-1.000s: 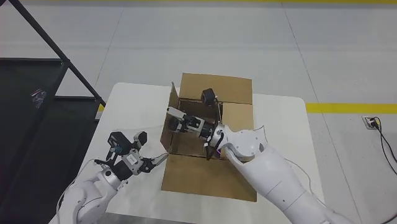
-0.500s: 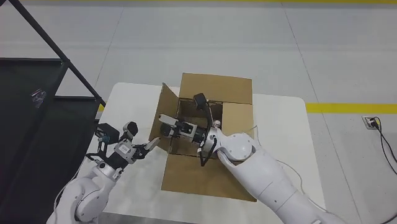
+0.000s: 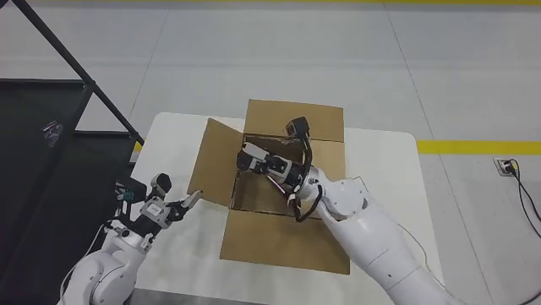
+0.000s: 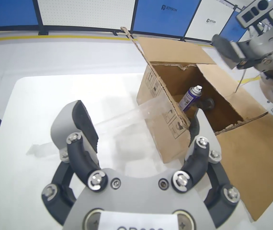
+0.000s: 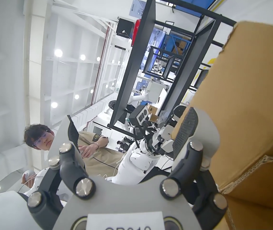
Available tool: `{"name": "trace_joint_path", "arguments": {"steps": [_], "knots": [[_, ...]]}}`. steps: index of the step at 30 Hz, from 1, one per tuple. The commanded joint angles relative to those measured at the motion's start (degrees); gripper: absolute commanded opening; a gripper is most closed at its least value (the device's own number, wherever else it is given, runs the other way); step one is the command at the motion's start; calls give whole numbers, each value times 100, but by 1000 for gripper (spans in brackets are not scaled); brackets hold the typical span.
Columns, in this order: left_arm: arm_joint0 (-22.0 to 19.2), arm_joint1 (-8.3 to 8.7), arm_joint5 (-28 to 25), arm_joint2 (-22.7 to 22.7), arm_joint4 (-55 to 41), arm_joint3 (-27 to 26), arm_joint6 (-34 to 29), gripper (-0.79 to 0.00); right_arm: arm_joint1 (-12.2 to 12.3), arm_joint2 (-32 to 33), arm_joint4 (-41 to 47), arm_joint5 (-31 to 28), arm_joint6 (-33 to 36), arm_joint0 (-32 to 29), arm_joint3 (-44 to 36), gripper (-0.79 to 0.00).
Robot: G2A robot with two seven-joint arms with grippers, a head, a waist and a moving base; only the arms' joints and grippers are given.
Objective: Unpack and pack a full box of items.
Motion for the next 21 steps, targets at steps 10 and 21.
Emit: {"name": "trace_joint_path", "arguments": {"steps": [10,21], "knots": [[-122,3,47,51,-128,499,-187,0,428,1354,262,306,796,-885,-1012,0],[-345,0,84,234,-107,919,-452,0,736,2330,292,721,1529,-1746,-1909,0]]}}
